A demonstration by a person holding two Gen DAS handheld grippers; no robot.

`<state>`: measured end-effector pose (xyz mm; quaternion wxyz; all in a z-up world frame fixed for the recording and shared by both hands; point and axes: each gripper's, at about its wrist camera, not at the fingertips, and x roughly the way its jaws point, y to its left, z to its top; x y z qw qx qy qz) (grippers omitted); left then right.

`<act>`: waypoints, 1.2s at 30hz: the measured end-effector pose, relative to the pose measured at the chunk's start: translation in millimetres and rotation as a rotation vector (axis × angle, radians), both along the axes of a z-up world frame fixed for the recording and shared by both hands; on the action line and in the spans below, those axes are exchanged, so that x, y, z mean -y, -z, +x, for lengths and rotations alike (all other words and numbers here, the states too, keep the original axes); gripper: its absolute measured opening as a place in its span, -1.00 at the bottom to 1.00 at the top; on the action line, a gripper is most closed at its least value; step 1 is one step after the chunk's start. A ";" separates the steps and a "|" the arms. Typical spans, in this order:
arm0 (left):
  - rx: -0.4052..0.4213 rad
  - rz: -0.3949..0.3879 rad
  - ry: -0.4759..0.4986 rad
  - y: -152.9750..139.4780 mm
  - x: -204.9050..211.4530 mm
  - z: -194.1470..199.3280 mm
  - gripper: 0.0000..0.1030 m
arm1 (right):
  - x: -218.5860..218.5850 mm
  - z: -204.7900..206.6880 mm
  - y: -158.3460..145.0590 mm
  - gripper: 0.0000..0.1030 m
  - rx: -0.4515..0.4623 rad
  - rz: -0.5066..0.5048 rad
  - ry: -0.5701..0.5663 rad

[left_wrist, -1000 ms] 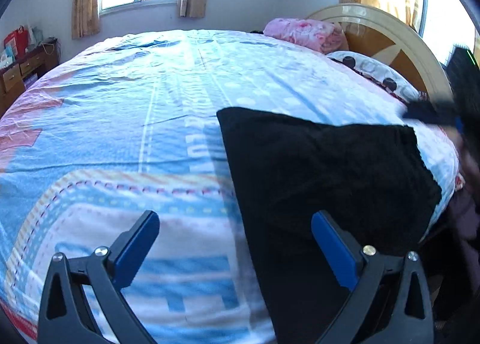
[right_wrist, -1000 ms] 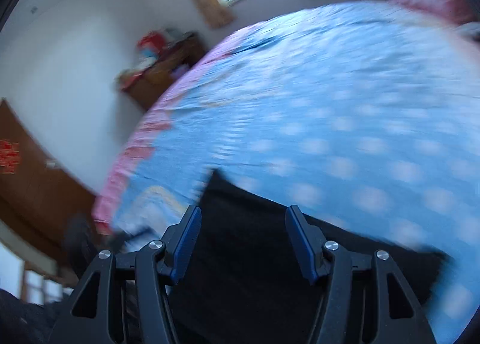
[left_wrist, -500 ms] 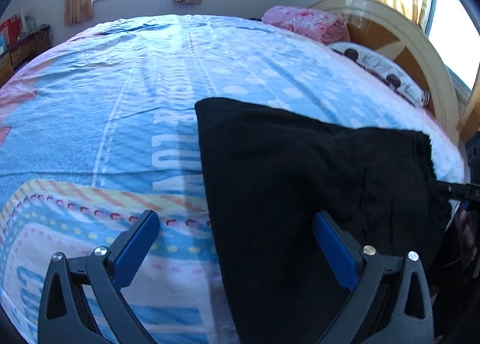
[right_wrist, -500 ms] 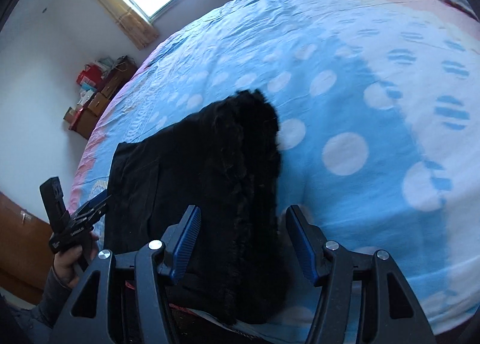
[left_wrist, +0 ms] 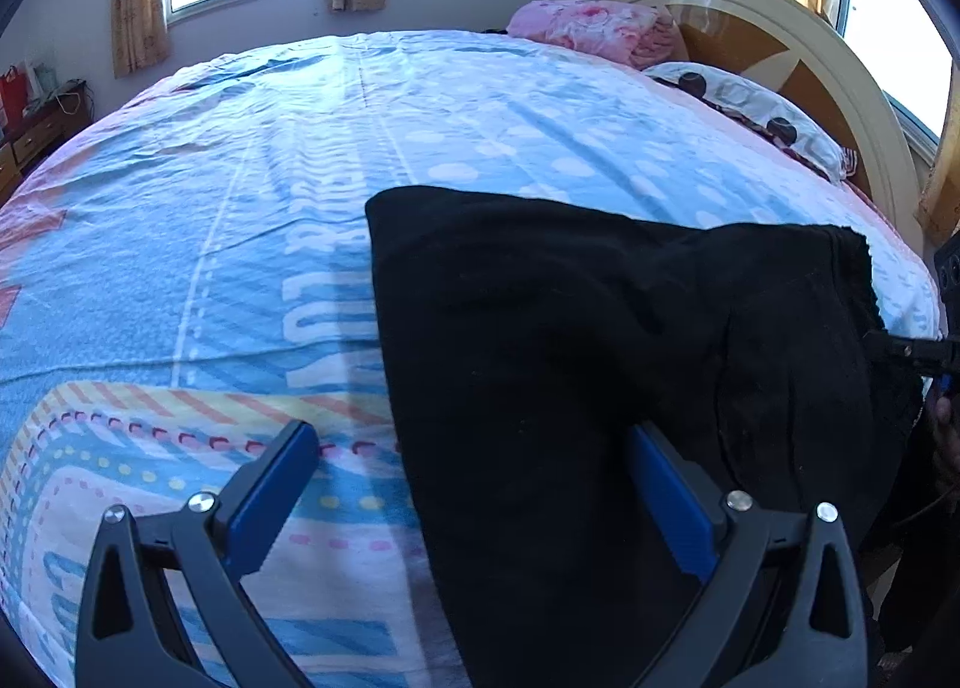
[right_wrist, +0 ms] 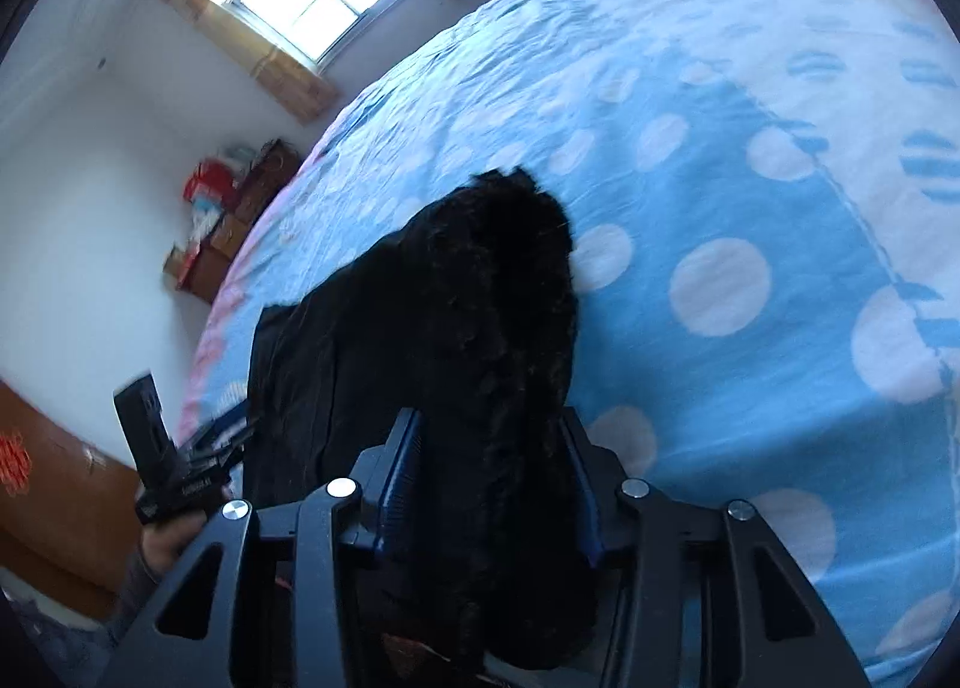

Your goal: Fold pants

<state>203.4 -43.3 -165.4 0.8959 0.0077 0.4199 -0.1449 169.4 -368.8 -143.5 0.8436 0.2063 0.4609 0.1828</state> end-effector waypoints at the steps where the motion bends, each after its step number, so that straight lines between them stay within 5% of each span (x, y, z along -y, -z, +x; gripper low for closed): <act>1: 0.002 -0.005 0.005 0.1 -1.1 2.1 1.00 | -1.6 0.9 -0.2 -0.11 0.005 -0.033 -0.001; 4: 0.001 0.000 0.008 0.6 0.9 5.9 1.00 | 10.7 9.9 9.3 -0.16 -0.030 0.058 0.041; 9: 0.001 0.010 -0.012 0.2 5.3 5.1 1.00 | -9.2 3.5 4.1 -0.17 0.012 -0.028 -0.022; 11: 0.009 0.014 -0.012 0.2 7.2 2.8 0.97 | 2.7 9.1 13.9 -0.21 -0.029 0.064 0.019; 16: 0.024 -0.001 0.028 -6.8 11.7 -6.5 0.19 | -11.4 -0.3 0.9 -0.34 0.029 0.004 -0.012; 21: 0.036 0.004 0.045 -7.6 14.5 -9.2 0.06 | 3.0 3.0 12.5 -0.38 -0.003 0.098 0.019; 24: 0.048 0.011 0.055 -12.0 15.3 -12.4 -0.48 | -3.0 0.1 7.3 -0.41 0.017 0.060 0.022; 27: 0.046 0.013 0.054 -15.6 11.7 -12.4 -0.70 | -8.5 -9.7 -5.5 -0.49 0.059 0.046 0.018; 36: 0.077 -0.039 0.077 -35.6 0.1 -20.5 -0.88 | -28.4 -16.9 -54.4 -0.58 0.143 -0.011 -0.040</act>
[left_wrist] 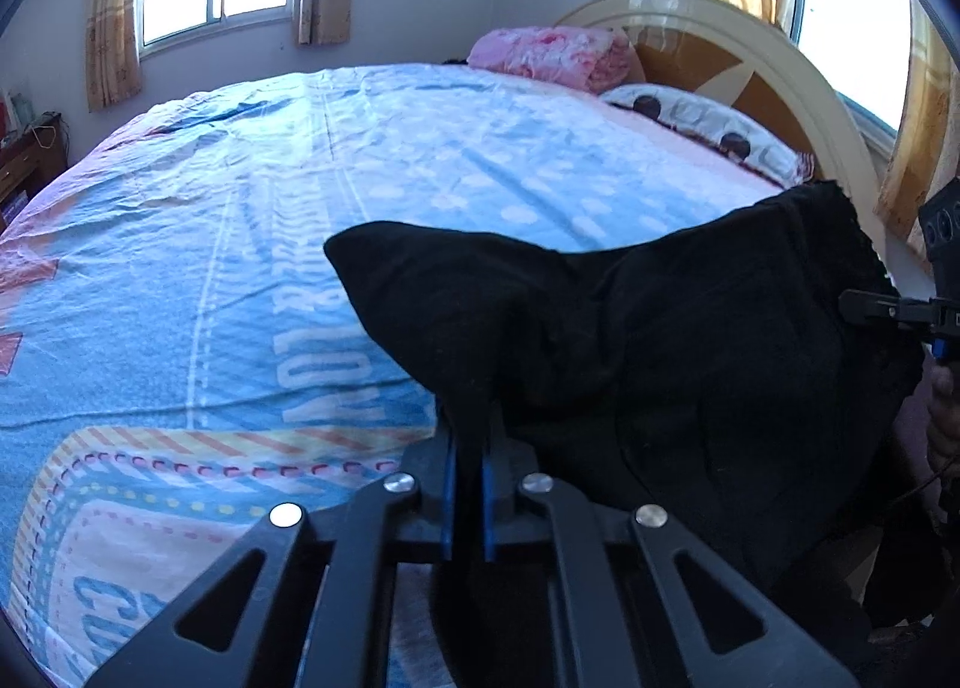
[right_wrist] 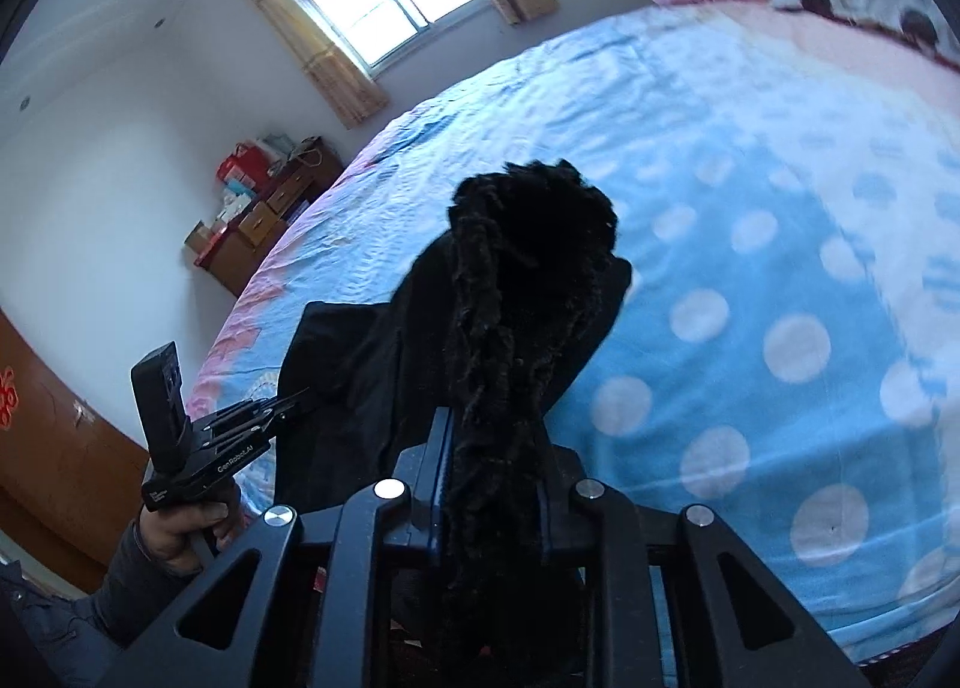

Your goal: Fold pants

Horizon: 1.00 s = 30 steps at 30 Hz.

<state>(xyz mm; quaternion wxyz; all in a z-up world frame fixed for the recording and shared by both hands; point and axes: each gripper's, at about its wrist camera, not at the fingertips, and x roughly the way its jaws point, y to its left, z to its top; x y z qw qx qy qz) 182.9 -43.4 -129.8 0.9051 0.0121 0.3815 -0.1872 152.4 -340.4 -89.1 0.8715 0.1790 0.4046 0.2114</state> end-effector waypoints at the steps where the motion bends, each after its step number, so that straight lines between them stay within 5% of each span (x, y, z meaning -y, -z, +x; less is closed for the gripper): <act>1: 0.003 -0.009 0.000 -1.8 -1.5 -1.3 -0.88 | -3.7 1.4 -6.6 -0.58 0.008 -0.010 -0.011; 16: 0.076 -0.076 -0.084 -42.5 -73.4 5.8 -0.88 | -60.3 67.9 -41.4 -0.59 0.023 -0.028 -0.116; 30: 0.132 -0.013 -0.385 -67.9 -213.0 24.4 -0.88 | -241.9 189.0 -70.4 -0.60 0.037 -0.029 -0.401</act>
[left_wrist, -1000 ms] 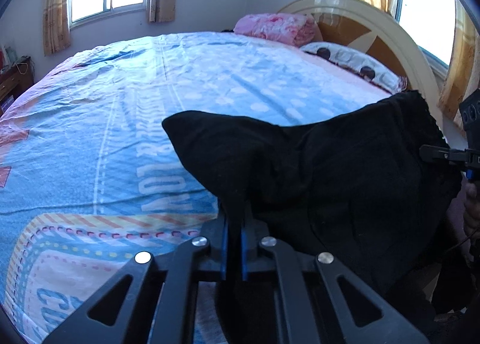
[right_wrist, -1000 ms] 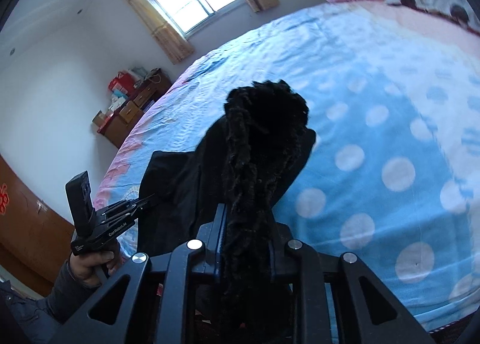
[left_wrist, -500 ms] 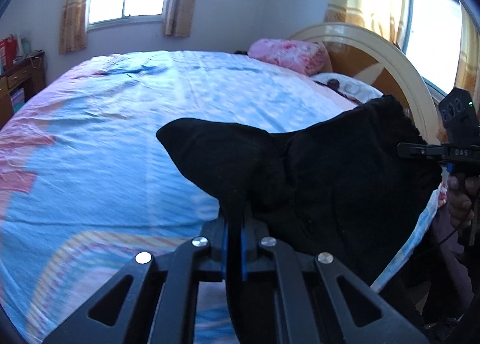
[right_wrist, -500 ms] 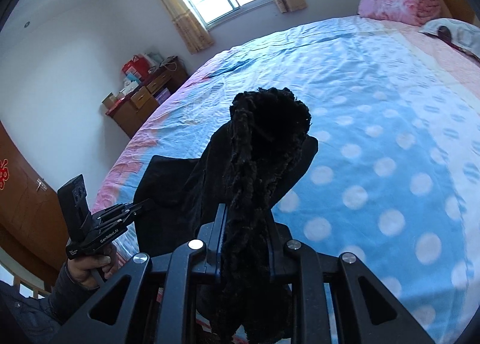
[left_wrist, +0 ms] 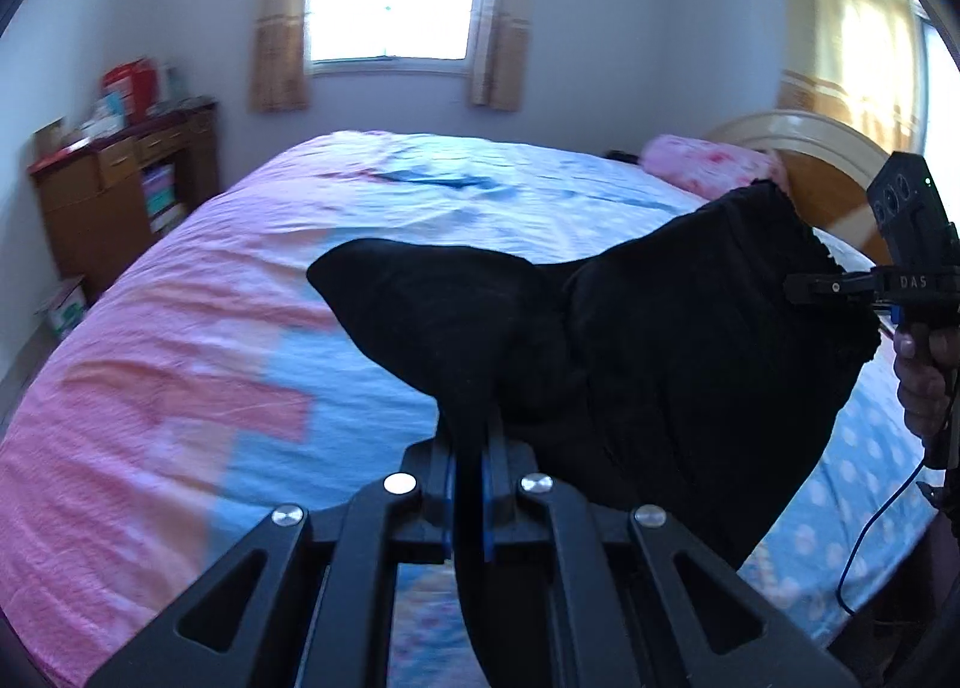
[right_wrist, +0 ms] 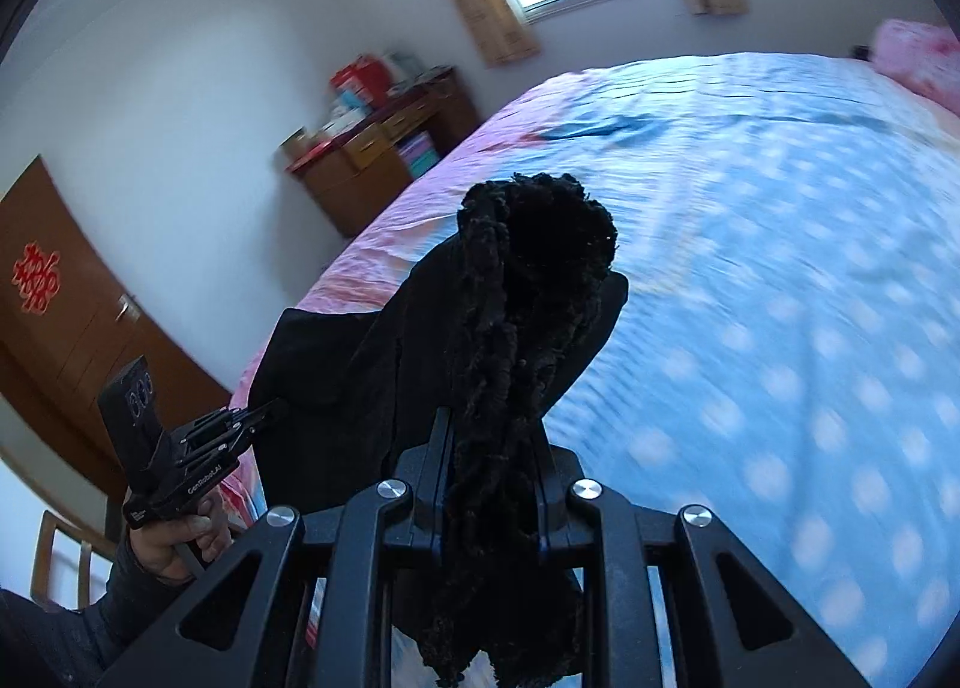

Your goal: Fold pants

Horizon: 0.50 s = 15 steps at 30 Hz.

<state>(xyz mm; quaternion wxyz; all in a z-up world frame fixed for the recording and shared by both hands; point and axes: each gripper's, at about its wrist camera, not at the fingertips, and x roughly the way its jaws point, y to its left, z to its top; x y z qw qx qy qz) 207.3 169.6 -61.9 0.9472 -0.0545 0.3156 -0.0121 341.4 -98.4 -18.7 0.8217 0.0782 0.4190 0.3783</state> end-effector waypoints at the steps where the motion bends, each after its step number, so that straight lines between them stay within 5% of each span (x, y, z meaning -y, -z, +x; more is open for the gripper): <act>1: -0.005 0.002 -0.027 2.8 -10.3 -1.4 -0.88 | -9.2 6.6 1.7 -0.60 -0.005 -0.002 -0.012; 9: -0.055 0.019 -0.161 31.2 -66.2 0.3 -0.88 | -102.0 55.3 40.1 -0.60 -0.044 -0.025 -0.128; 15: -0.113 -0.002 -0.178 60.4 -82.6 8.9 -0.88 | -131.2 84.7 77.2 -0.60 -0.108 -0.043 -0.120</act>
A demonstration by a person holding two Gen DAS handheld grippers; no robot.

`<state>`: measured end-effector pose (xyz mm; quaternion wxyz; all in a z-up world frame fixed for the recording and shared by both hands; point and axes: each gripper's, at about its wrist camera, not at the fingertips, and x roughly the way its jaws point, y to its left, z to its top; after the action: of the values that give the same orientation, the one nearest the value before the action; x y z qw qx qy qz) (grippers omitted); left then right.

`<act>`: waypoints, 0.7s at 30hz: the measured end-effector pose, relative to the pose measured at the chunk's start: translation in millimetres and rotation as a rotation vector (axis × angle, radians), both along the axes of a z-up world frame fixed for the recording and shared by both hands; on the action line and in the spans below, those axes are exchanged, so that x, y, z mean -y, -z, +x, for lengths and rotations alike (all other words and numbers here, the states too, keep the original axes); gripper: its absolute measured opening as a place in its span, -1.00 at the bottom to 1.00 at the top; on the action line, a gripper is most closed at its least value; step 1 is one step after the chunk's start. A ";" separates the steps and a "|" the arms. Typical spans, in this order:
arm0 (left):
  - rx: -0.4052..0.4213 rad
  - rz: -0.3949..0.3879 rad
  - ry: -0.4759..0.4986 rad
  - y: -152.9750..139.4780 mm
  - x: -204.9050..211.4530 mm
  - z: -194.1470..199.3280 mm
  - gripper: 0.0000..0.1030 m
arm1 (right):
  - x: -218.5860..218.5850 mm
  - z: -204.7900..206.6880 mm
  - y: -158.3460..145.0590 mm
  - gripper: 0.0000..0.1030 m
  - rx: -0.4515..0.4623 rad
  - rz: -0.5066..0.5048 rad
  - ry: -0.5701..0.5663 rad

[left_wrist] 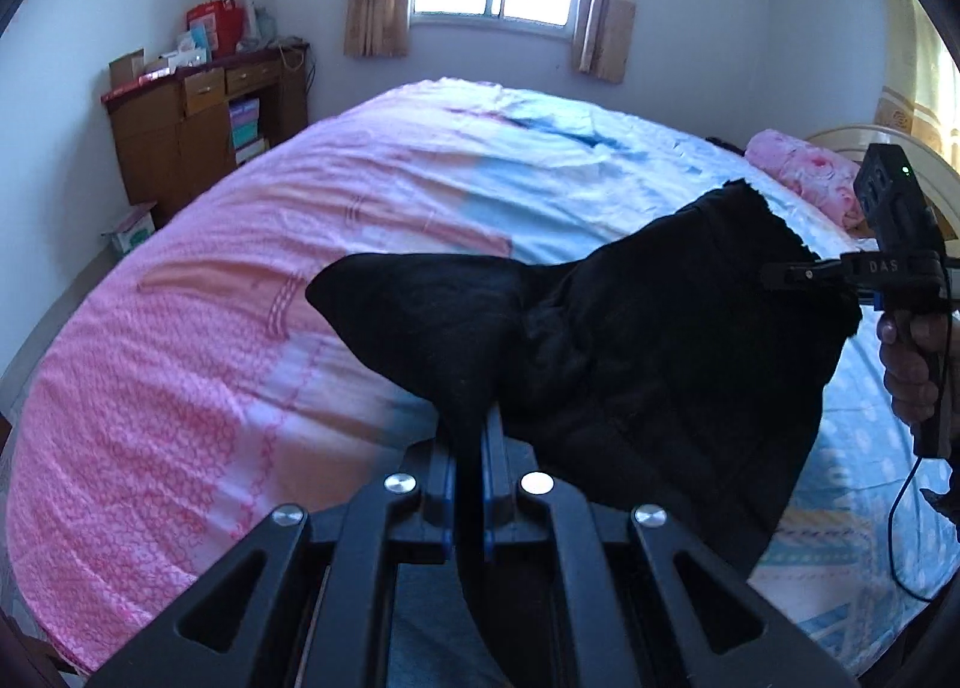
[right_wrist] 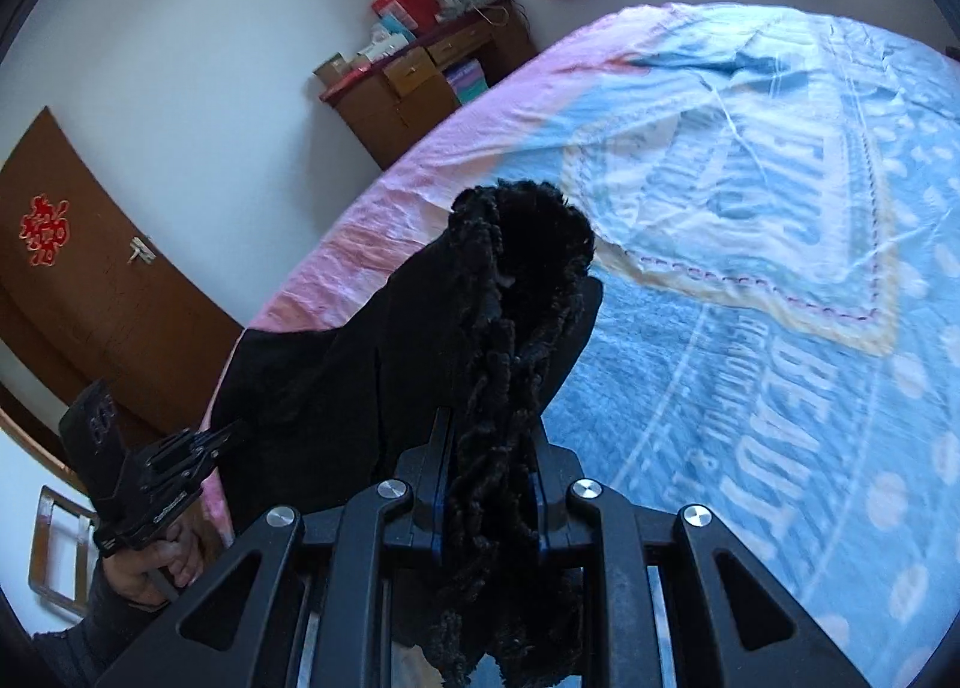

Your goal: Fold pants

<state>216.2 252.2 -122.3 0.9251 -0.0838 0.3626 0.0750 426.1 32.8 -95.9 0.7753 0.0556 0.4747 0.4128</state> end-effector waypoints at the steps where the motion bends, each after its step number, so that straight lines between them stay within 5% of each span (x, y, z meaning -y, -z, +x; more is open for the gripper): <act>1: -0.005 -0.002 -0.001 4.4 -0.9 1.2 -0.85 | -0.3 3.9 6.3 -0.60 -0.010 -0.006 0.006; 11: -0.045 0.034 -0.021 28.6 0.3 12.9 -0.49 | 8.1 26.2 48.7 -0.56 -0.114 -0.019 0.034; 14: -0.051 0.057 -0.033 27.3 0.7 11.6 -0.33 | 7.9 27.4 51.5 -0.42 -0.119 -0.038 0.040; 16: -0.057 0.063 -0.048 24.3 1.5 8.7 -0.02 | 9.2 28.3 51.5 -0.13 -0.120 -0.047 0.057; 21: -0.046 0.084 -0.034 9.0 13.5 -13.6 0.30 | 18.0 7.2 30.0 0.00 -0.013 -0.117 0.116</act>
<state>202.6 238.7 -131.3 0.9178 -0.0493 0.3790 0.1077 433.4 14.8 -126.0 0.7968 0.0404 0.4991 0.3383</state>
